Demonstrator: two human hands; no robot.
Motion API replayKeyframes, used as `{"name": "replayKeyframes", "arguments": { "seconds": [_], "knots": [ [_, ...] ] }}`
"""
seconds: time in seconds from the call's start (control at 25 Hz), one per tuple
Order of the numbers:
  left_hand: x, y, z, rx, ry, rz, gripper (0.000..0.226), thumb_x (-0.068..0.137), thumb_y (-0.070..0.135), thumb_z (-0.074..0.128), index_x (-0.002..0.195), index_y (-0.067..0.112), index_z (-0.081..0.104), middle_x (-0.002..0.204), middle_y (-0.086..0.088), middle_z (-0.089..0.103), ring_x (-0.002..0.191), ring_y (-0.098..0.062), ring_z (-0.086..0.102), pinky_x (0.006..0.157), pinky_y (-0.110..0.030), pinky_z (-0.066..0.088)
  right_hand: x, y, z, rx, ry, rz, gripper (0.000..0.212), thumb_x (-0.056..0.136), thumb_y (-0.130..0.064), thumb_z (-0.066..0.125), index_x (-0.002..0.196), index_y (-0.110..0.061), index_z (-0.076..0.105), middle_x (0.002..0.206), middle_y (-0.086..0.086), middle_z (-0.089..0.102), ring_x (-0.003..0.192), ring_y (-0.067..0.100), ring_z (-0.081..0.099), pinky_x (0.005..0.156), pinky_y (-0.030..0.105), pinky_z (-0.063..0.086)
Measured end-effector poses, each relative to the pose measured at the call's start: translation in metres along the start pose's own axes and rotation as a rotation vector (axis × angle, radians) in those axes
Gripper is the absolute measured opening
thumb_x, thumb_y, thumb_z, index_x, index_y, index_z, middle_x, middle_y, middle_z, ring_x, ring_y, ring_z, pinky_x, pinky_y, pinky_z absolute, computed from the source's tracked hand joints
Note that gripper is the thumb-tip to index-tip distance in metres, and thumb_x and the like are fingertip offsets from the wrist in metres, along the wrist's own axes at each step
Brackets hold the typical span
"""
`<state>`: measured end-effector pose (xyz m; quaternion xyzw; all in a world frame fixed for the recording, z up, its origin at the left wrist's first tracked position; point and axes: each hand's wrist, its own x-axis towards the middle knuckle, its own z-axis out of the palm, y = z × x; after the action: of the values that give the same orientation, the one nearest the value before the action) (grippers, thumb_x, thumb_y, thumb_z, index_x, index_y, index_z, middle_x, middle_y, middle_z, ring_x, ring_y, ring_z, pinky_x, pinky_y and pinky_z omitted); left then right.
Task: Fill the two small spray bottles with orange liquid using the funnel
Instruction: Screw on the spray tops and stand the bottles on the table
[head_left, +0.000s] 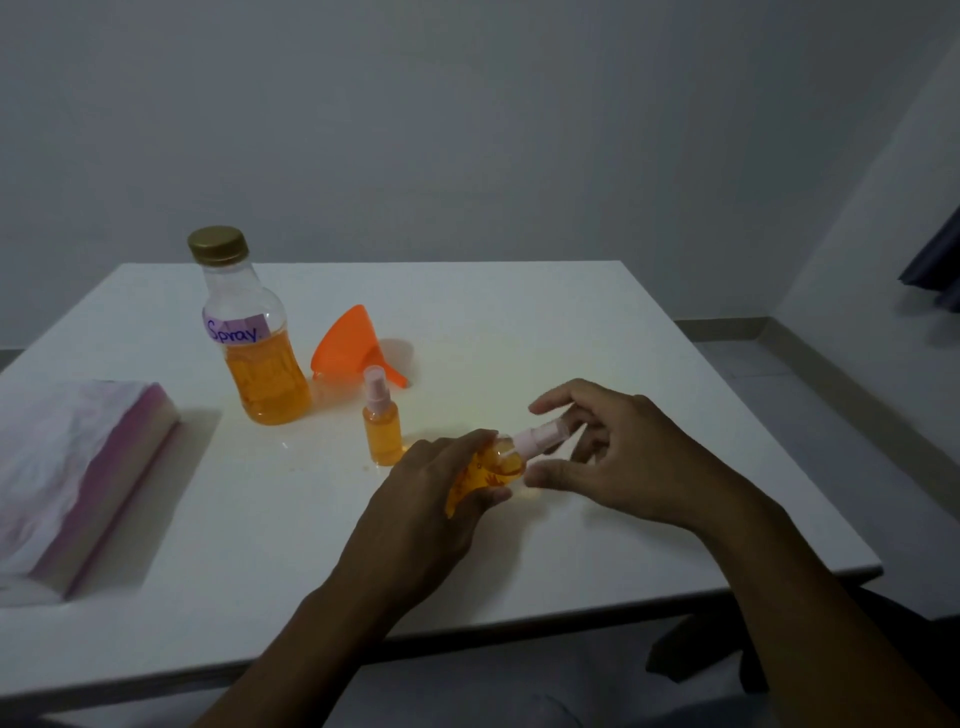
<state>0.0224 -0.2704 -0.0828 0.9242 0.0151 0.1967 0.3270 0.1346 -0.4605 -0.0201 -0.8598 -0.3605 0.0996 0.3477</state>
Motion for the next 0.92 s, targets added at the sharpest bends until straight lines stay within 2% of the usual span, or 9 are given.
{"name": "replayKeyframes", "arguments": {
  "seconds": [0.08, 0.16, 0.24, 0.32, 0.4, 0.52, 0.64, 0.72, 0.92],
  "knots": [
    [0.0, 0.0, 0.0, 0.009, 0.004, 0.008, 0.055, 0.081, 0.054, 0.053, 0.132, 0.035, 0.048, 0.124, 0.007, 0.061, 0.107, -0.011, 0.055, 0.085, -0.019, 0.041, 0.0, 0.001, 0.001, 0.024, 0.026, -0.08, 0.041, 0.079, -0.042, 0.081, 0.114, -0.033, 0.063, 0.099, -0.014, 0.068, 0.078, 0.006, 0.067, 0.068, 0.024, 0.059],
    [0.001, 0.001, 0.0, 0.013, 0.004, 0.012, 0.055, 0.081, 0.053, 0.053, 0.132, 0.034, 0.049, 0.125, 0.008, 0.061, 0.109, -0.011, 0.055, 0.087, -0.02, 0.042, 0.002, 0.0, 0.004, 0.017, 0.076, -0.041, 0.035, 0.078, -0.057, 0.073, 0.097, -0.029, 0.068, 0.085, -0.009, 0.071, 0.073, 0.01, 0.066, 0.063, 0.026, 0.059],
    [0.001, 0.001, 0.0, 0.013, 0.0, 0.01, 0.055, 0.081, 0.053, 0.053, 0.132, 0.033, 0.049, 0.127, 0.008, 0.061, 0.111, -0.011, 0.055, 0.088, -0.021, 0.041, 0.004, -0.002, 0.006, -0.012, 0.097, 0.018, 0.051, 0.068, -0.075, 0.065, 0.089, -0.029, 0.067, 0.075, -0.007, 0.069, 0.065, 0.01, 0.064, 0.057, 0.026, 0.053],
    [0.001, 0.002, 0.0, 0.021, -0.002, 0.017, 0.055, 0.081, 0.053, 0.052, 0.133, 0.034, 0.049, 0.126, 0.008, 0.061, 0.11, -0.011, 0.055, 0.087, -0.018, 0.038, 0.002, -0.001, 0.005, 0.003, 0.082, -0.03, 0.047, 0.071, -0.064, 0.075, 0.105, -0.031, 0.067, 0.085, -0.012, 0.068, 0.068, 0.008, 0.064, 0.059, 0.02, 0.051],
    [0.0, 0.002, 0.0, 0.022, -0.003, 0.016, 0.056, 0.081, 0.054, 0.051, 0.133, 0.034, 0.049, 0.126, 0.009, 0.06, 0.11, -0.009, 0.054, 0.084, -0.011, 0.033, 0.001, 0.0, 0.004, 0.037, 0.067, -0.109, 0.039, 0.079, -0.044, 0.08, 0.112, -0.031, 0.067, 0.093, -0.013, 0.068, 0.076, 0.01, 0.065, 0.062, 0.022, 0.056],
    [0.0, 0.001, -0.001, 0.023, -0.007, 0.028, 0.055, 0.082, 0.054, 0.052, 0.133, 0.035, 0.048, 0.126, 0.01, 0.06, 0.108, -0.006, 0.052, 0.083, -0.006, 0.03, 0.003, 0.001, 0.01, 0.021, 0.103, -0.077, 0.025, 0.083, -0.041, 0.078, 0.101, -0.025, 0.073, 0.086, -0.012, 0.071, 0.076, 0.007, 0.066, 0.065, 0.023, 0.058],
    [-0.001, 0.003, 0.001, 0.014, -0.036, 0.027, 0.055, 0.081, 0.055, 0.051, 0.133, 0.038, 0.047, 0.126, 0.012, 0.059, 0.106, -0.004, 0.052, 0.082, -0.007, 0.033, 0.004, 0.0, 0.008, 0.045, 0.085, -0.036, 0.031, 0.077, -0.045, 0.081, 0.101, -0.026, 0.073, 0.086, -0.011, 0.071, 0.076, 0.005, 0.067, 0.066, 0.02, 0.058],
    [-0.001, 0.006, 0.001, -0.006, -0.043, 0.029, 0.054, 0.082, 0.056, 0.05, 0.133, 0.04, 0.046, 0.124, 0.013, 0.06, 0.102, -0.001, 0.05, 0.08, -0.007, 0.035, 0.003, 0.0, 0.005, 0.087, 0.049, -0.08, 0.034, 0.076, -0.038, 0.085, 0.107, -0.027, 0.074, 0.093, -0.01, 0.073, 0.081, 0.01, 0.069, 0.067, 0.022, 0.059],
    [-0.002, 0.01, -0.001, -0.006, 0.019, 0.037, 0.053, 0.083, 0.048, 0.06, 0.133, 0.033, 0.049, 0.12, 0.005, 0.064, 0.099, -0.011, 0.057, 0.081, -0.019, 0.044, 0.006, -0.003, 0.014, 0.062, 0.109, -0.081, 0.017, 0.083, -0.026, 0.081, 0.098, -0.02, 0.076, 0.085, -0.013, 0.073, 0.073, 0.003, 0.069, 0.064, 0.018, 0.057]
  ]
}}
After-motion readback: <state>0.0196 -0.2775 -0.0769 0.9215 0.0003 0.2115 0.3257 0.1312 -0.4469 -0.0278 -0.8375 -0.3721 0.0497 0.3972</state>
